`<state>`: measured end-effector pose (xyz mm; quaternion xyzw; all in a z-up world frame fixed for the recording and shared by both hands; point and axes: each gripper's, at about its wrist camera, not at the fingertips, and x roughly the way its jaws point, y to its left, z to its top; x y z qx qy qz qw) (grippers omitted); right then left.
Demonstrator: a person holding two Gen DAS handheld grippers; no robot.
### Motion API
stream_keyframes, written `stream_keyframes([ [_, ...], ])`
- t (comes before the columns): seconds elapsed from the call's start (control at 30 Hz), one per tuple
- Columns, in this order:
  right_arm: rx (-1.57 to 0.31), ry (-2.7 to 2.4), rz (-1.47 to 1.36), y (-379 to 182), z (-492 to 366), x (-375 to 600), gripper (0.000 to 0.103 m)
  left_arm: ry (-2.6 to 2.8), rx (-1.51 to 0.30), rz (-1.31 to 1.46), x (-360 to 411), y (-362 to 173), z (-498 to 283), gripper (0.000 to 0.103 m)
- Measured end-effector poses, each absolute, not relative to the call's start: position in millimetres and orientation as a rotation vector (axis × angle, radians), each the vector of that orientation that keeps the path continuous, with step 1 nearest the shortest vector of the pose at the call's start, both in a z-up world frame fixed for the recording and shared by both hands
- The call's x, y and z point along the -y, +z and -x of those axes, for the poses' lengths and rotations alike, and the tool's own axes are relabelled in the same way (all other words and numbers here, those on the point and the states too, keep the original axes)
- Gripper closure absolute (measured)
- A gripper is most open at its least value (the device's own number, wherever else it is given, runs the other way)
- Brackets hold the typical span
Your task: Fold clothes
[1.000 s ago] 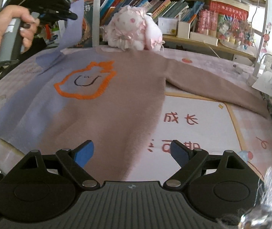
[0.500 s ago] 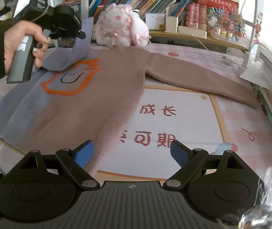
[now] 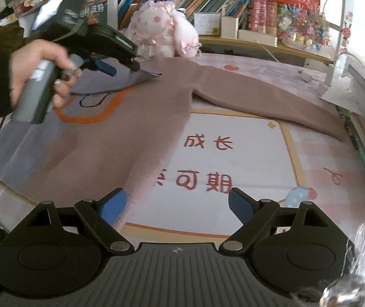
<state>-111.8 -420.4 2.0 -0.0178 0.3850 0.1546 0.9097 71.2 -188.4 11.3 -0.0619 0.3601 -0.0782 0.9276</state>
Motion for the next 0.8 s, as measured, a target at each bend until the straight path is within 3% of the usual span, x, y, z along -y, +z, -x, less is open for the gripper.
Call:
stream_keyframes([
  [0.17, -0.809, 0.362, 0.017, -1.3, 98.6, 408.6, 0.016, -0.060, -0.656, 0.050, 126.7, 25.3, -5.9, 0.051],
  [0.3, -0.813, 0.371, -0.009, -0.2, 90.2, 397.3, 0.018, 0.122, -0.714, -0.020, 70.8, 19.3, 38.1, 0.051],
  [0.57, -0.870, 0.271, -0.016, 0.5, 84.8, 378.5, 0.021, 0.242, -0.798, 0.092, -0.7, -2.4, 75.0, 0.050],
  [0.67, -0.907, 0.234, -0.052, -2.0, 85.1, 375.3, 0.032, 0.212, -0.813, 0.155, -12.4, -8.2, 77.2, 0.050],
  [0.73, -0.928, 0.203, -0.069, -4.5, 86.7, 371.9, 0.047, 0.179, -0.829, 0.176, -17.2, -12.0, 77.2, 0.050],
  [0.8, -0.947, 0.173, -0.089, -7.0, 89.0, 368.3, 0.055, 0.161, -0.843, 0.188, -19.3, -15.0, 77.6, 0.050],
])
